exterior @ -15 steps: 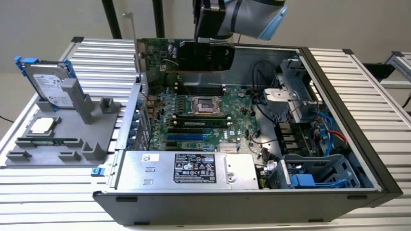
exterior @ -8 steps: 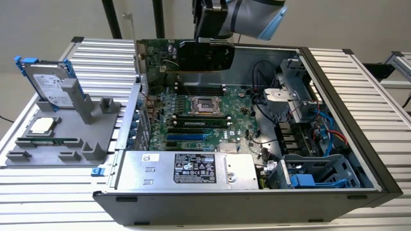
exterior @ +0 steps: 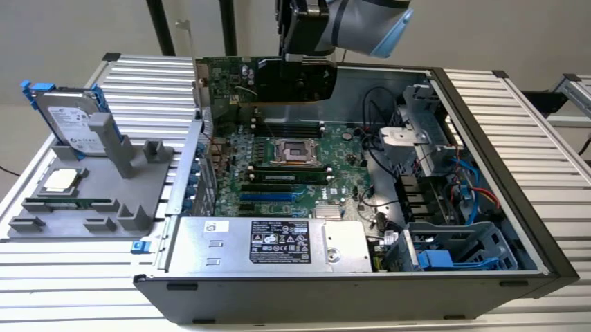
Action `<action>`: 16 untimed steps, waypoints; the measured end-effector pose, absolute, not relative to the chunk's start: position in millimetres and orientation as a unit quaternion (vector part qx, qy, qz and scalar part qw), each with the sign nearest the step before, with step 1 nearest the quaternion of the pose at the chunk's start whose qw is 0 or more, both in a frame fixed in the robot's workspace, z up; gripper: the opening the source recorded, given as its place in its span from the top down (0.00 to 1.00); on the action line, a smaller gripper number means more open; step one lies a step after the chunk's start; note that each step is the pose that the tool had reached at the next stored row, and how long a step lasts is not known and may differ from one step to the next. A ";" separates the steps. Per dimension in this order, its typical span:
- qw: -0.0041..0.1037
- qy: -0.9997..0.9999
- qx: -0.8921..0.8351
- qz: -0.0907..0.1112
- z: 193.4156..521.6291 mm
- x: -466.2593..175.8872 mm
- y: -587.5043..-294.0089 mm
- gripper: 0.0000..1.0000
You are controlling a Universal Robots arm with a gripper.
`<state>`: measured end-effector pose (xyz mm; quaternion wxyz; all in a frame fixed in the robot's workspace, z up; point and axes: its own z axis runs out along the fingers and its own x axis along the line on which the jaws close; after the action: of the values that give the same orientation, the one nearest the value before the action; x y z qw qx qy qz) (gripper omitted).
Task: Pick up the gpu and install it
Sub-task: 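Insert the gpu into the slot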
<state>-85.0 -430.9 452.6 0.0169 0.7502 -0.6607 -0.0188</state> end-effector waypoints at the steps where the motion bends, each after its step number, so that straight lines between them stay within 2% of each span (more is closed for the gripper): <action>1: 0.017 -0.661 0.750 -0.019 452.6 -85.0 -430.9 1.00; 16: 0.014 -0.662 0.750 -0.015 445.9 -81.0 -430.9 1.00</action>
<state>-81.0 -430.9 445.9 0.0136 0.7496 -0.6616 -0.0150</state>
